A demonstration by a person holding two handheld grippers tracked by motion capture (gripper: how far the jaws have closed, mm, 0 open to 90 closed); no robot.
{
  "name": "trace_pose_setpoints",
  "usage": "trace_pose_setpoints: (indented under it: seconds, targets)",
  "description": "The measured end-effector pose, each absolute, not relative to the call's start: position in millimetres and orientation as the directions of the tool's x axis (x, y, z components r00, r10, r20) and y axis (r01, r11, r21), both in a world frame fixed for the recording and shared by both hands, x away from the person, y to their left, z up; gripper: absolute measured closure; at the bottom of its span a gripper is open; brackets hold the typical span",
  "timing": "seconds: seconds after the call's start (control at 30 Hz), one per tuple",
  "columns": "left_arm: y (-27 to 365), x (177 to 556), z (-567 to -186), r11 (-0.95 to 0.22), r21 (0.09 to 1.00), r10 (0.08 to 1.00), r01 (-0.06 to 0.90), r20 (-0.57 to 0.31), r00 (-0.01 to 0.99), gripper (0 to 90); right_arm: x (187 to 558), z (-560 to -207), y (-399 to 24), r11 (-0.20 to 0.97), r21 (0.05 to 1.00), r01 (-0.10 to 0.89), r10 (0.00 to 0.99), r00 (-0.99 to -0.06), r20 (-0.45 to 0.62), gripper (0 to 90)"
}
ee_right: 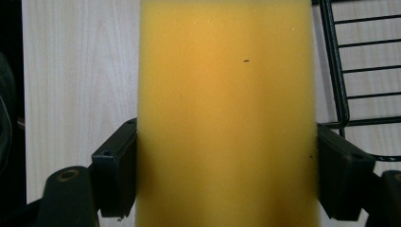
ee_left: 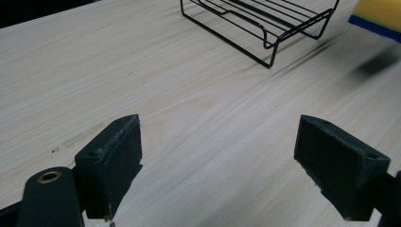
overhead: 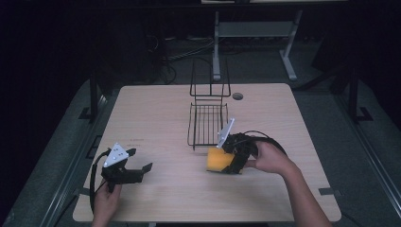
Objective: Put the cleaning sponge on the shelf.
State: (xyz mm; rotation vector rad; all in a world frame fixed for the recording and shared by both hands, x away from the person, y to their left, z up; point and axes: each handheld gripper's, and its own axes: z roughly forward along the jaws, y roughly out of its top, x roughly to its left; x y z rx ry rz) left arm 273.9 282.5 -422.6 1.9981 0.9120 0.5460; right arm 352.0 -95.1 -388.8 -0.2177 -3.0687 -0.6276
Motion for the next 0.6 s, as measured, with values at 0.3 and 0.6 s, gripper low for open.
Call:
trace_pose_setpoints:
  seconds: [0.3,0.6]
  targets:
    - [282.7,273.4,-423.1,-0.376,0.838,0.764,0.395,0.04,0.644,15.3,366.9,-390.0,-81.8,0.906,0.403,0.128,0.124,-0.992,0.038,21.6]
    - [284.1,274.0,-422.8,-0.369,0.841,0.768,0.395,0.037,0.639,15.3,376.3,-384.0,-66.7,0.911,0.401,0.097,0.1,-0.995,0.014,21.6]
